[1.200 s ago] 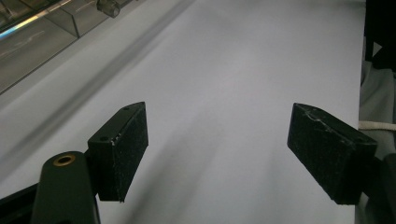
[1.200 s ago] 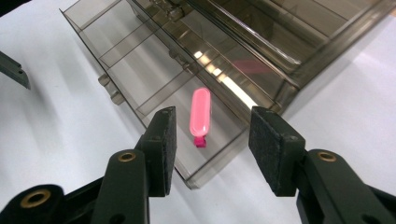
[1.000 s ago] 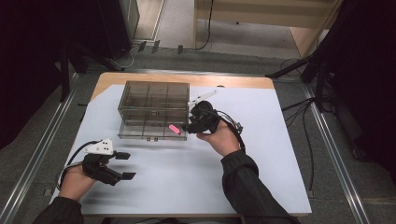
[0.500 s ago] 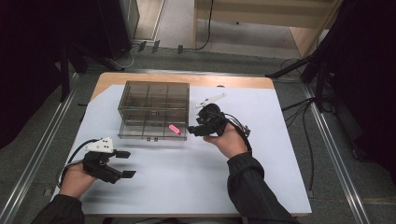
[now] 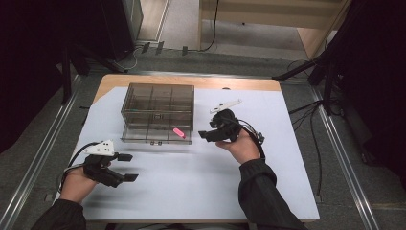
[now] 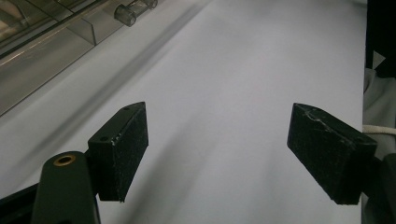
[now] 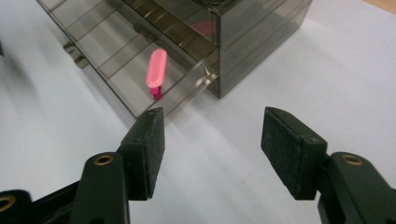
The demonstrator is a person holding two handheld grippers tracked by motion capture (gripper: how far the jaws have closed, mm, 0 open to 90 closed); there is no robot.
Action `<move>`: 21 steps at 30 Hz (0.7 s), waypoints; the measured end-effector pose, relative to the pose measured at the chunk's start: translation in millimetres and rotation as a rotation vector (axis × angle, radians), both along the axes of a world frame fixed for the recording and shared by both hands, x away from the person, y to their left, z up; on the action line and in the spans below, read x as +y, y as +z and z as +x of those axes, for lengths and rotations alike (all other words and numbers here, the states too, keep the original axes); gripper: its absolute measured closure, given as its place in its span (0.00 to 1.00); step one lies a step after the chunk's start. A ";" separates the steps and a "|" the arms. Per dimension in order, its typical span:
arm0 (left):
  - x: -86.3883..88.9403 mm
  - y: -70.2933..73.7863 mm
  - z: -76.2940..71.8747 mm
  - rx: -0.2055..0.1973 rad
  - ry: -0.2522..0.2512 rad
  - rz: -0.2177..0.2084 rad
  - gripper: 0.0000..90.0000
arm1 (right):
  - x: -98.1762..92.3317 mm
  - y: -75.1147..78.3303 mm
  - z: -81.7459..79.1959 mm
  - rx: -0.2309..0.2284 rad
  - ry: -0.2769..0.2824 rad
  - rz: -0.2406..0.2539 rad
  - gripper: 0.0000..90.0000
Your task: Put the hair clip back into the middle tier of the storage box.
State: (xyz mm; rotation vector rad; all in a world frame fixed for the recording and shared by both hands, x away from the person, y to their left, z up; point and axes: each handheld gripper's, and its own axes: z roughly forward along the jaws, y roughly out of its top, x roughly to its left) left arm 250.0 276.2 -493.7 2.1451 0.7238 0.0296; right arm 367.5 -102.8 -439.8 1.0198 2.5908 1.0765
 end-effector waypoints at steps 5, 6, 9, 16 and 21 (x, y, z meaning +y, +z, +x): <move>-0.2 -0.3 0.3 -0.004 0.001 0.001 0.24 | -4.7 -4.7 -0.1 -0.025 -0.013 -0.001 0.39; -0.3 -0.3 0.5 -0.004 0.001 0.000 0.24 | -5.2 -5.4 -0.2 -0.030 -0.015 -0.001 0.38; -0.5 -0.4 1.2 -0.002 0.003 -0.001 0.24 | -7.8 -7.6 -0.1 -0.044 -0.020 -0.016 0.37; -1.5 -0.4 1.8 0.000 -0.001 0.004 0.24 | -18.0 -17.7 5.7 -0.037 -0.044 -0.028 0.31; -2.1 -0.6 1.4 -0.002 0.002 0.007 0.24 | -25.6 -23.8 7.4 -0.022 -0.020 -0.052 0.22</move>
